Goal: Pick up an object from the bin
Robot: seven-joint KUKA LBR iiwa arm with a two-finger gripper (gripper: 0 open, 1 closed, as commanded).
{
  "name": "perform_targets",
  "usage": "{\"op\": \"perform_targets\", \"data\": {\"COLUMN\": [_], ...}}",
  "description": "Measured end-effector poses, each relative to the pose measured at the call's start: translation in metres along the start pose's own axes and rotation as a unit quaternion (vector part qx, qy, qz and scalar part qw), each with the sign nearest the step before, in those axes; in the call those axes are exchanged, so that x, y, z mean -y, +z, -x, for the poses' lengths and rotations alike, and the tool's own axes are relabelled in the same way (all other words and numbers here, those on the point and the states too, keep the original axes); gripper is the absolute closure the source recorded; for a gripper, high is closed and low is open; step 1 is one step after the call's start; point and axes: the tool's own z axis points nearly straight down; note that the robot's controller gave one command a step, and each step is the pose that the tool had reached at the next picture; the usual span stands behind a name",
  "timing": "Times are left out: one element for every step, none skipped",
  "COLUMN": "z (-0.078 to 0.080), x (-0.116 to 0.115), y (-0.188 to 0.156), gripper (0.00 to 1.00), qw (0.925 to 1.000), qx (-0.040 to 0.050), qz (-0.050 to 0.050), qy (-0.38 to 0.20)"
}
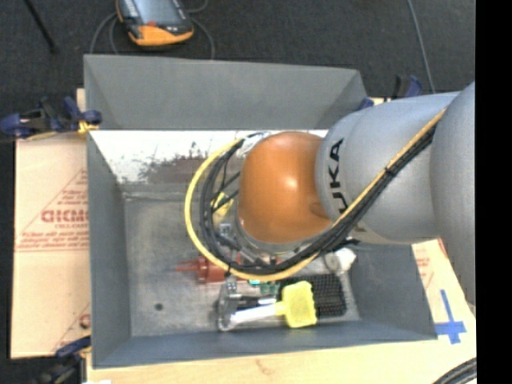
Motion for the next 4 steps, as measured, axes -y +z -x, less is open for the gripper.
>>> {"op": "perform_targets", "data": {"z": [0.002,0.045,0.051,0.066], "x": [0.000,0.048,0.066,0.065], "y": [-0.003,0.069,0.092,0.094], "gripper": [0.00,0.00,0.00,0.00], "qw": [1.0000,0.9999,0.9923,0.9995], "qx": [0.0037,0.0066,0.0062,0.0044], "qz": [0.001,0.001,0.000,0.002], "qy": [0.002,0.015,0.124,0.032]}}
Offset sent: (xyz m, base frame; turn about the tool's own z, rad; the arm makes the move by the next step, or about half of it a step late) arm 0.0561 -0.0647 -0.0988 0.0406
